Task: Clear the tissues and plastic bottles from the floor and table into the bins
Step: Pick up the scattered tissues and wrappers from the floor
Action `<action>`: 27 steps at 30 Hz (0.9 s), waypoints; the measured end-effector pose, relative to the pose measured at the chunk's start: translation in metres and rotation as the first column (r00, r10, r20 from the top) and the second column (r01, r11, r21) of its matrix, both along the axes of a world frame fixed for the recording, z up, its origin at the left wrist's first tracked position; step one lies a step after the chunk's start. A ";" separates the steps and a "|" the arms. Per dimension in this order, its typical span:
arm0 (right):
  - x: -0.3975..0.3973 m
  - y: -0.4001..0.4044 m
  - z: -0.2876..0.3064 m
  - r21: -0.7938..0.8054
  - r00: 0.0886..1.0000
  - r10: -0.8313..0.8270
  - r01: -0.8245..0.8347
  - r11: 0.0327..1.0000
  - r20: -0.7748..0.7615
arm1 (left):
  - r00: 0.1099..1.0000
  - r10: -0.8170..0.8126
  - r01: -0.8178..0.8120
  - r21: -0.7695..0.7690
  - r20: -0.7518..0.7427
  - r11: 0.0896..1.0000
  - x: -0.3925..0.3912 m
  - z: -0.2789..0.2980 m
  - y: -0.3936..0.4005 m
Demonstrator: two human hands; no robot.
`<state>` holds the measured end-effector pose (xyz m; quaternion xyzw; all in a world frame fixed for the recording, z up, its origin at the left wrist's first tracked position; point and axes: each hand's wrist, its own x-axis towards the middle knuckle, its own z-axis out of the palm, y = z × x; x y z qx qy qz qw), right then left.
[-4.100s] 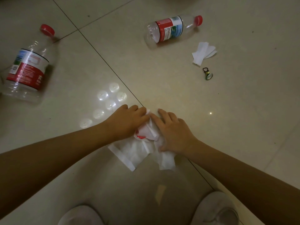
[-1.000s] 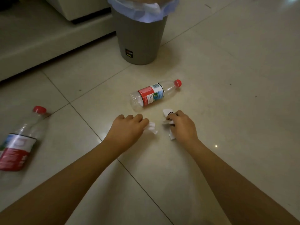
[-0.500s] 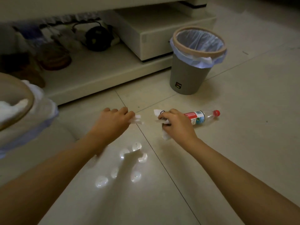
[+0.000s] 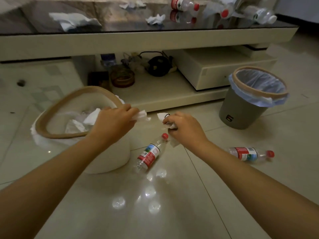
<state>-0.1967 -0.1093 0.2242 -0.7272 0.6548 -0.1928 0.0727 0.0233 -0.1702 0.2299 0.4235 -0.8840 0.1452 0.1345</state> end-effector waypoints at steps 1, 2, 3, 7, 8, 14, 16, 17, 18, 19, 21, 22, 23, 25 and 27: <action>0.010 -0.005 0.007 -0.016 1.000 0.024 -0.024 1.000 -0.004 | 0.999 0.030 -0.030 0.001 -0.045 1.000 0.005 0.008 -0.003; 0.020 -0.011 0.014 -0.033 0.999 0.045 -0.045 0.998 -0.005 | 0.996 0.042 -0.043 -0.007 -0.082 0.999 0.011 0.015 -0.005; 0.029 -0.016 0.021 -0.054 0.998 0.064 -0.064 0.996 -0.002 | 0.992 0.040 -0.043 -0.026 -0.122 0.999 0.016 0.022 -0.007; 0.067 -0.037 0.043 -0.109 0.989 0.144 -0.144 0.984 -0.011 | 0.975 0.095 -0.103 -0.032 -0.201 0.994 0.042 0.039 -0.020; 0.075 -0.042 0.046 -0.119 0.987 0.157 -0.158 0.980 -0.013 | 0.977 0.114 -0.121 -0.030 -0.178 0.992 0.048 0.040 -0.023; 0.116 -0.063 0.054 -0.135 0.984 0.178 -0.176 0.975 0.005 | 0.969 0.203 -0.210 -0.035 -0.141 0.977 0.090 0.035 -0.031; 0.126 -0.066 0.052 -0.127 0.984 0.180 -0.178 0.976 0.004 | 0.955 0.272 -0.277 -0.024 -0.115 0.961 0.105 0.028 -0.034; 0.131 -0.067 0.051 -0.123 0.983 0.183 -0.181 0.976 0.006 | 0.946 0.309 -0.311 -0.010 -0.099 0.950 0.112 0.024 -0.035; 0.136 -0.068 0.050 -0.119 0.982 0.187 -0.185 0.976 0.010 | 0.940 0.331 -0.332 0.004 -0.085 0.943 0.119 0.020 -0.037; 0.140 -0.068 0.049 -0.115 0.981 0.193 -0.190 0.975 0.012 | 0.938 0.340 -0.340 0.013 -0.074 0.940 0.124 0.017 -0.037; 0.149 -0.068 0.050 -0.112 0.978 0.206 -0.204 0.973 0.014 | 0.937 0.345 -0.343 0.042 -0.056 0.939 0.129 0.011 -0.036; 0.152 -0.068 0.050 -0.114 0.977 0.213 -0.210 0.971 0.018 | 0.937 0.346 -0.343 0.069 -0.040 0.937 0.129 0.008 -0.036; 0.155 -0.068 0.051 -0.118 0.976 0.218 -0.214 0.970 0.023 | 0.935 0.355 -0.352 0.100 -0.011 0.931 0.129 0.006 -0.037; 0.160 -0.069 0.053 -0.124 0.974 0.224 -0.218 0.968 0.037 | 0.916 0.396 -0.400 0.181 0.059 0.898 0.127 0.003 -0.037; 0.164 -0.073 0.052 -0.130 0.974 0.221 -0.213 0.968 0.052 | 0.888 0.447 -0.456 0.315 0.102 0.833 0.129 -0.001 -0.041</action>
